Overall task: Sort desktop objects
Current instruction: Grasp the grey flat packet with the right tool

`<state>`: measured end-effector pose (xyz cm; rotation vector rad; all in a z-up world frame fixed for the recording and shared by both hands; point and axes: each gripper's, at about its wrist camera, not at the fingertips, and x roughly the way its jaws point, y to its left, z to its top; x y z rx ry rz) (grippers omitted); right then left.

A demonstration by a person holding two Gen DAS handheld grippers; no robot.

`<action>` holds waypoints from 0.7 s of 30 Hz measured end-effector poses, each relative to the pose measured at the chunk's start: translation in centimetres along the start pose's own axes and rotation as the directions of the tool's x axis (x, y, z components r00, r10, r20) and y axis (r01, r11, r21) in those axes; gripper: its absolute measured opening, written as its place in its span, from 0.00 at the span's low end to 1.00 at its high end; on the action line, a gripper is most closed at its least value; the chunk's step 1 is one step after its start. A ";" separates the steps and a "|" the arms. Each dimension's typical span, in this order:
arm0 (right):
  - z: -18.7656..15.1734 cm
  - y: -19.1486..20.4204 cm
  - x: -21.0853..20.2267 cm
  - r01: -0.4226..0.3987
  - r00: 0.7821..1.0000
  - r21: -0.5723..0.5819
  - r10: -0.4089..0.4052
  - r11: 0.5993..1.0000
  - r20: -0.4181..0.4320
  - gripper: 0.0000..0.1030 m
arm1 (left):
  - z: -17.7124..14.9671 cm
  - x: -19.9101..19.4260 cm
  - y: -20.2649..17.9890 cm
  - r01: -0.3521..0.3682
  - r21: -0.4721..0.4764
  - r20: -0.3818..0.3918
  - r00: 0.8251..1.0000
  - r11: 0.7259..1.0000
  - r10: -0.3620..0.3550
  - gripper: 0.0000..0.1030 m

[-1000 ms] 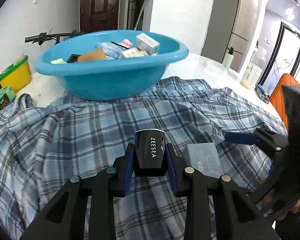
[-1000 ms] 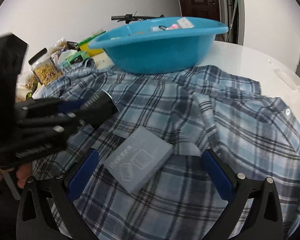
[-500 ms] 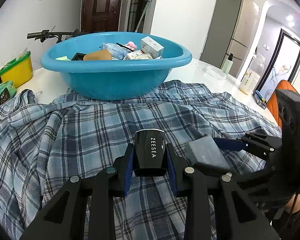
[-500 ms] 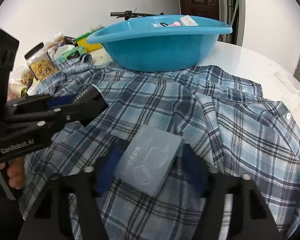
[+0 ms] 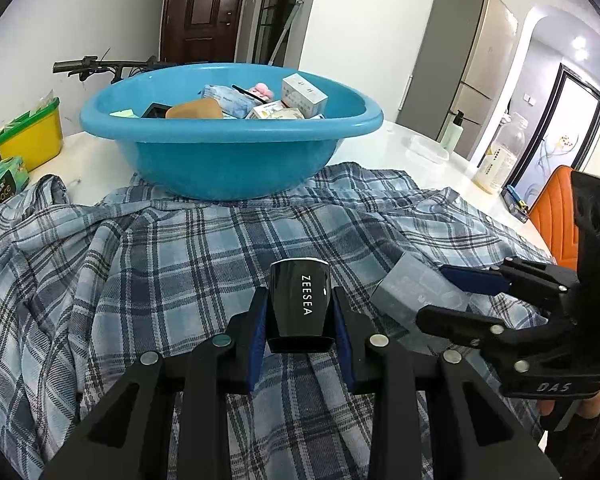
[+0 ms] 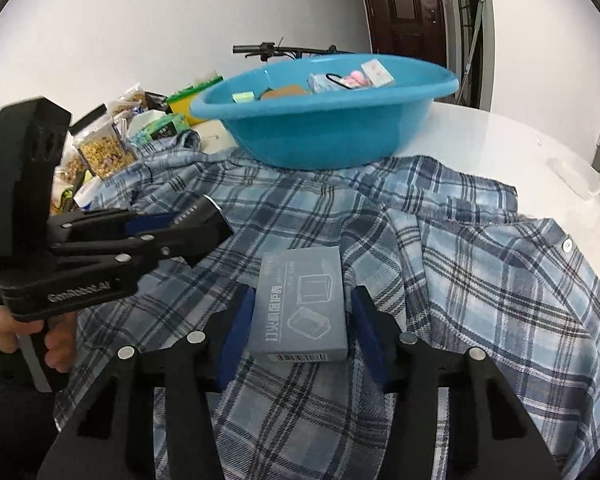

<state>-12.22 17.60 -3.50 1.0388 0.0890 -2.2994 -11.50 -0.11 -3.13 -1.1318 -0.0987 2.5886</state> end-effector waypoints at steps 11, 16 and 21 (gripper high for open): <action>1.6 -0.2 -2.9 -0.049 0.996 0.009 0.049 0.999 0.071 0.36 | 0.7 -1.7 -0.4 0.012 0.006 0.033 0.999 1.000 -0.012 0.31; 2.7 -0.4 -4.3 -0.068 0.991 0.010 0.067 0.998 0.112 0.14 | 1.3 -2.5 -0.6 0.013 0.009 0.046 0.999 1.000 -0.013 0.31; 1.9 -1.3 -3.2 -0.011 0.997 0.008 0.010 1.000 0.070 0.14 | 1.4 -2.8 -0.5 0.004 0.002 0.052 0.999 1.000 -0.005 0.31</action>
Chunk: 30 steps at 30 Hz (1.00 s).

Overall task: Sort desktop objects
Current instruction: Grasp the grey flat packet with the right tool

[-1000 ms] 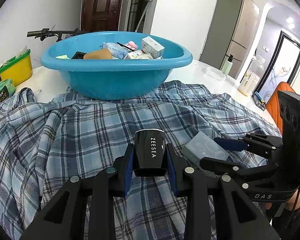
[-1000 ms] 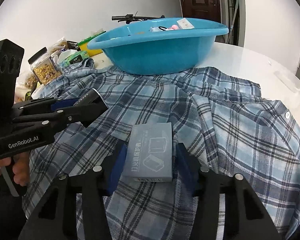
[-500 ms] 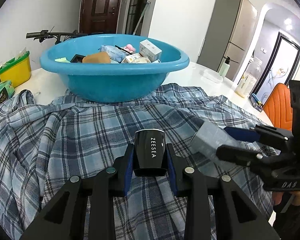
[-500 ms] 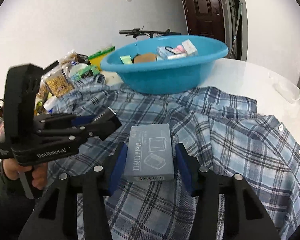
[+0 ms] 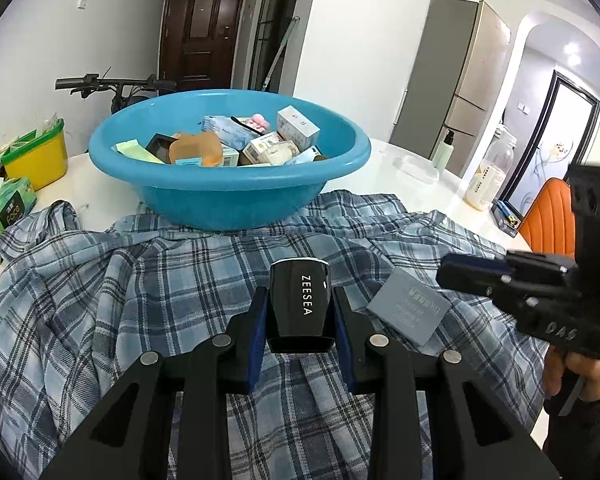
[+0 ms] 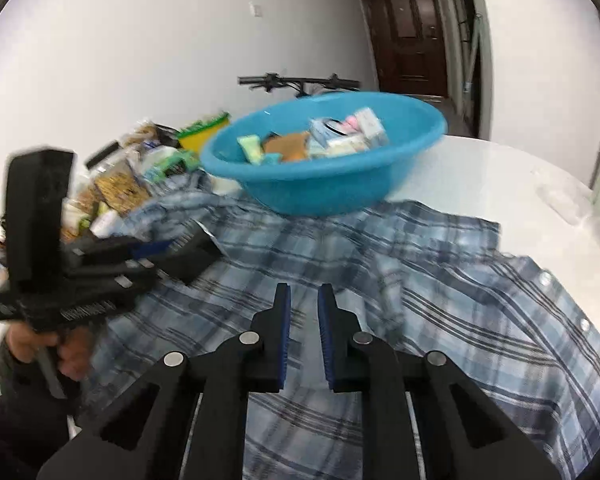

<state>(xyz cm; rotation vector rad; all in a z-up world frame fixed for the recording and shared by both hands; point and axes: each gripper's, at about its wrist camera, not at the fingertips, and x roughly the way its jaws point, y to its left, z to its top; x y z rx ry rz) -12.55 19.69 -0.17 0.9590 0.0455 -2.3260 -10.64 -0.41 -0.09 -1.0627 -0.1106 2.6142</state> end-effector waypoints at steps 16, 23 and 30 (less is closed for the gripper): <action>-2.2 -0.5 2.3 0.047 0.996 -0.095 -0.054 0.994 -0.074 0.84 | -0.7 0.3 0.1 0.007 0.002 -0.012 1.000 1.000 -0.007 0.31; -2.2 -0.4 3.6 0.085 0.989 -0.104 -0.097 0.991 -0.108 0.56 | -0.7 0.8 0.3 0.019 -0.007 -0.019 1.000 1.000 -0.019 0.31; -2.7 -0.4 5.3 0.098 0.978 -0.132 -0.120 0.986 -0.172 0.46 | -0.8 1.0 0.3 0.022 -0.007 -0.025 0.999 1.000 -0.023 0.31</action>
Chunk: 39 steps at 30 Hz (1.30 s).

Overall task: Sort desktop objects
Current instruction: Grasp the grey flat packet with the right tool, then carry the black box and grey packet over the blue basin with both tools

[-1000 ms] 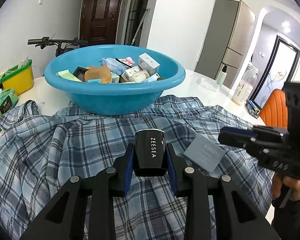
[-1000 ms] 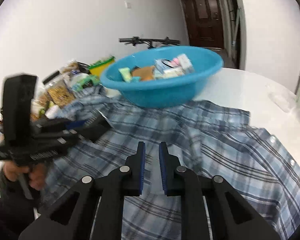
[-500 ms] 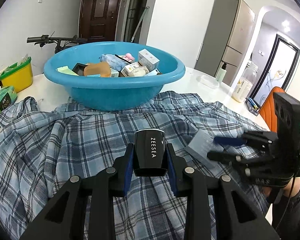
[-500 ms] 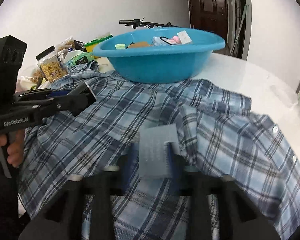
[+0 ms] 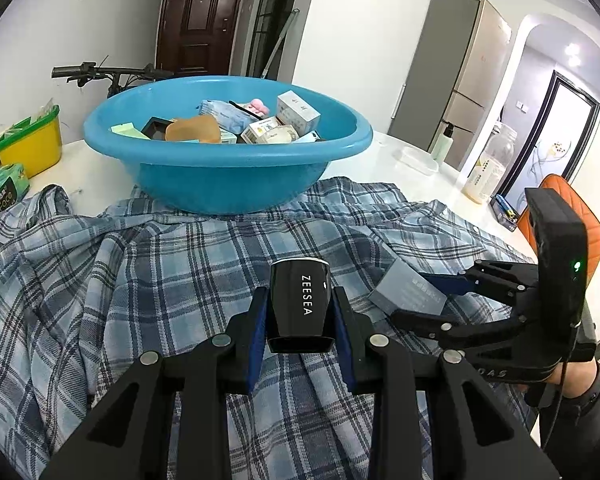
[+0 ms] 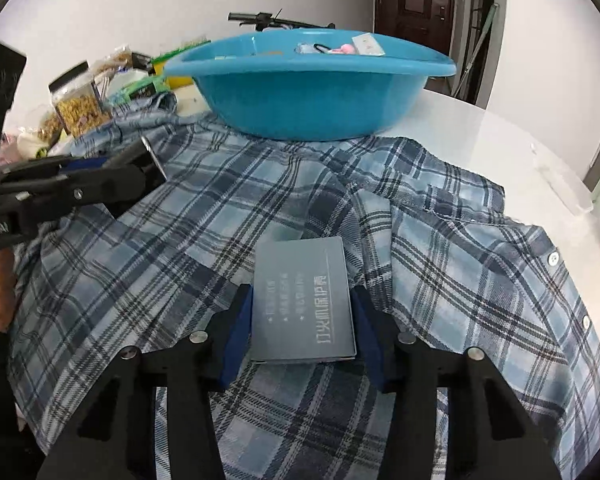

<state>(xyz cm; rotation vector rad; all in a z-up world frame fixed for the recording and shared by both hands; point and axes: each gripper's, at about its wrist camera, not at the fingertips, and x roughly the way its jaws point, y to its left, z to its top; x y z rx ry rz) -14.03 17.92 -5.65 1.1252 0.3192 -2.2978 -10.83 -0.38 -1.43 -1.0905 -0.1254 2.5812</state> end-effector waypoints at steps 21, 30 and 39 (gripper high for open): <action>5.7 0.1 -8.5 -0.072 0.970 -0.004 0.071 0.997 0.235 0.45 | 4.1 -4.9 -0.3 -0.040 0.014 0.110 0.993 0.999 0.039 0.31; 11.6 -0.5 -9.3 -0.112 0.945 -0.002 0.108 0.994 0.309 0.45 | 8.6 -6.3 -0.7 -0.072 0.036 0.158 0.985 0.997 0.065 0.31; 17.4 -2.3 -9.3 -0.138 0.925 0.012 0.124 0.990 0.360 0.45 | 13.7 -6.1 0.1 -0.099 0.033 0.196 0.976 0.995 0.091 0.31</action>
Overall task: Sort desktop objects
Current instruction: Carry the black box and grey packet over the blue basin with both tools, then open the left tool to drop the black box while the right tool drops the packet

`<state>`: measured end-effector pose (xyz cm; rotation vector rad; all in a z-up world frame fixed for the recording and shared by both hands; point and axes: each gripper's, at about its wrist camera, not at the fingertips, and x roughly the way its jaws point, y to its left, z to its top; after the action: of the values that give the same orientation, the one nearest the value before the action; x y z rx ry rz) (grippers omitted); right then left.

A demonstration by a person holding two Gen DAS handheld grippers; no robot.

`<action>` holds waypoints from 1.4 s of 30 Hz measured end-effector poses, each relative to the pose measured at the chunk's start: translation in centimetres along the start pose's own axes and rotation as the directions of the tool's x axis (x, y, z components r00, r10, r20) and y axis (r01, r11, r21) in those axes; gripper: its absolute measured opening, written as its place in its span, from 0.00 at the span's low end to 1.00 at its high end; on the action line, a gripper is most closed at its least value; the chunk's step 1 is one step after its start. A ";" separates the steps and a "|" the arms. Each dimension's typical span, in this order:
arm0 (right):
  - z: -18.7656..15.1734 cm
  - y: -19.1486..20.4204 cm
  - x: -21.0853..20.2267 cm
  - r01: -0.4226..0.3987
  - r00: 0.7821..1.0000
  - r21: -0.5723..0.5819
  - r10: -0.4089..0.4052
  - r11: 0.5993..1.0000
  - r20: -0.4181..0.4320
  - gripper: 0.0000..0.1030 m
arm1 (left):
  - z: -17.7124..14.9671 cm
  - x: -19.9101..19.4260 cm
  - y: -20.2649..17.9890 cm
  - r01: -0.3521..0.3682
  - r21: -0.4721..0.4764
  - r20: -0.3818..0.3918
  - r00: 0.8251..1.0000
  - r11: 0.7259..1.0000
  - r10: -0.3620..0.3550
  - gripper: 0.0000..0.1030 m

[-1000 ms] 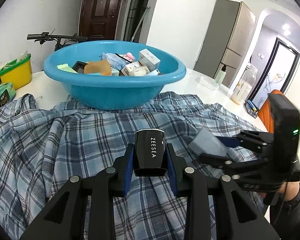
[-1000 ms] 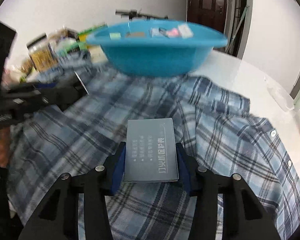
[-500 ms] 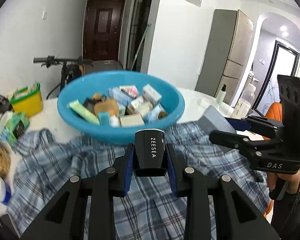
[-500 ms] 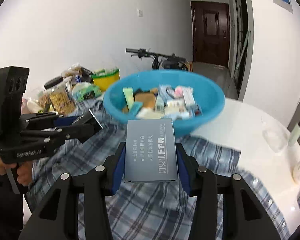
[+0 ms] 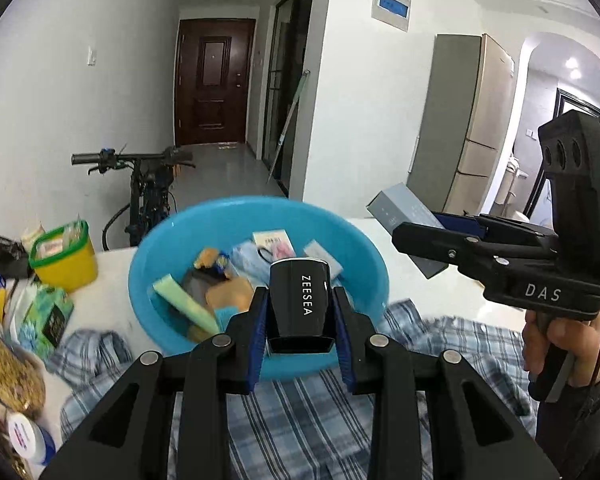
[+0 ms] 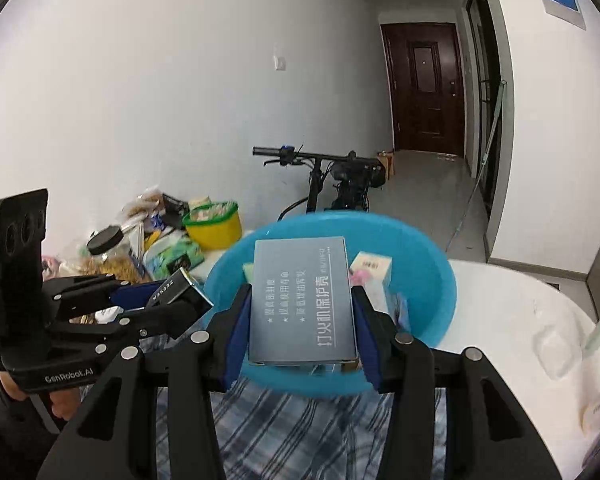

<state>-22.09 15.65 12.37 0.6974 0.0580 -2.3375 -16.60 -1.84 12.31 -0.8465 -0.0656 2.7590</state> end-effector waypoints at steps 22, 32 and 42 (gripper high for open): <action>2.9 -4.7 8.0 -0.013 0.998 0.062 0.017 0.998 -0.066 0.45 | 3.0 9.2 5.0 -0.066 -0.052 -0.051 0.997 0.996 0.064 0.31; 2.4 -5.0 8.8 -0.014 0.996 0.063 0.020 0.998 -0.092 0.45 | 2.6 9.9 5.0 -0.094 -0.033 -0.068 0.993 0.995 0.092 0.31; 2.4 -4.6 8.8 -0.019 0.995 0.061 0.024 0.998 -0.096 0.45 | 2.4 10.2 5.1 -0.099 -0.030 -0.077 0.992 0.995 0.096 0.31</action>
<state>-31.56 13.28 9.36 0.8369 0.0231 -2.2921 -27.28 -4.09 8.17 -0.9871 -0.0579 2.8198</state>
